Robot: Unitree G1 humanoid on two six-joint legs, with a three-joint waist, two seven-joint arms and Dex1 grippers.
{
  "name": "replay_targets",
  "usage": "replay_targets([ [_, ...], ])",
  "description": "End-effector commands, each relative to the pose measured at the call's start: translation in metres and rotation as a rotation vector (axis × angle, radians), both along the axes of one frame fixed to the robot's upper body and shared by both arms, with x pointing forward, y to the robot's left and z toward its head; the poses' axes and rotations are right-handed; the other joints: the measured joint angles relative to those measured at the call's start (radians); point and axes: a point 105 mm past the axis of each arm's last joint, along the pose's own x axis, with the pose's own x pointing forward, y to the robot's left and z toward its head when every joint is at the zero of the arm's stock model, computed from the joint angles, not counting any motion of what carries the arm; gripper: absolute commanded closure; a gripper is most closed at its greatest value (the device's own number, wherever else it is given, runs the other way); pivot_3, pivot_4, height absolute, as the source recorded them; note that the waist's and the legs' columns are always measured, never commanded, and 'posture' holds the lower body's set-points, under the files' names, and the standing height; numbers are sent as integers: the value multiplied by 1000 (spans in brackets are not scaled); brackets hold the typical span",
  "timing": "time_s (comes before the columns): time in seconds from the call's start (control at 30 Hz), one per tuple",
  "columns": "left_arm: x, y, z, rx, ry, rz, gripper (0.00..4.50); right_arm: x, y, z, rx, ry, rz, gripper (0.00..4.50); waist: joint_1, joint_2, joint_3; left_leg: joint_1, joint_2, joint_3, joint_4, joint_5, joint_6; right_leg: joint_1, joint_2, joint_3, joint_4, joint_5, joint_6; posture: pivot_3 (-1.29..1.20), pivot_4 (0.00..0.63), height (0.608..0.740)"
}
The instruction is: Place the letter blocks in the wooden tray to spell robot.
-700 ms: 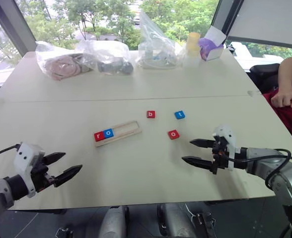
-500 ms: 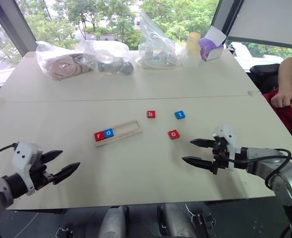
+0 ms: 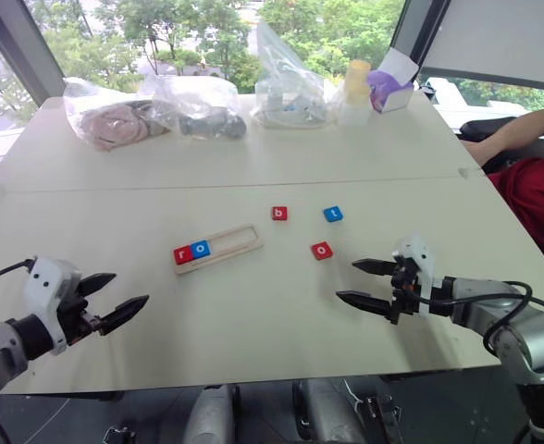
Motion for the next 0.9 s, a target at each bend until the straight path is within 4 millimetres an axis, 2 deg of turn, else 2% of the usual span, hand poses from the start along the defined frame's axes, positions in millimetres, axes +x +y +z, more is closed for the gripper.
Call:
replay_targets([
  [0.03,3,16,17,73,-39,3,0,7,-11,17,-15,-57,-20,15,0,0,0,0,0,0,0,0,0,0,0,0,0,0,0,0,150,740],
  [0.13,6,14,14,154,8,-88,0,7,-13,15,-50,-54,-12,15,1,0,0,0,0,0,0,0,0,0,0,0,0,0,0,0,150,740],
  [0.23,19,17,17,188,3,-139,0,4,-7,16,-75,-62,14,15,5,0,0,0,0,1,0,0,0,-1,0,0,0,0,-1,0,150,740],
  [0.4,49,6,15,251,-21,-270,0,-6,23,32,4,-96,74,15,10,0,0,0,0,1,0,0,0,-1,0,0,0,0,0,0,150,740],
  [0.47,66,-9,8,243,-30,-345,0,-14,45,35,36,-104,124,15,14,1,0,-1,0,1,0,0,0,-2,1,0,0,0,0,0,150,740],
  [0.57,84,-26,-2,211,-25,-426,0,-21,64,35,43,-113,159,15,22,0,0,-1,0,2,0,0,0,-2,2,0,1,2,2,0,150,740],
  [0.73,100,-43,-18,238,-21,-516,0,-25,76,41,71,-130,143,15,22,0,0,-2,0,4,1,0,0,-2,1,0,1,2,3,0,150,740],
  [0.9,111,-49,-33,273,-23,-544,0,-30,79,42,72,-126,139,15,25,0,-1,-2,0,4,1,0,0,-2,1,-1,2,2,3,0,150,740],
])
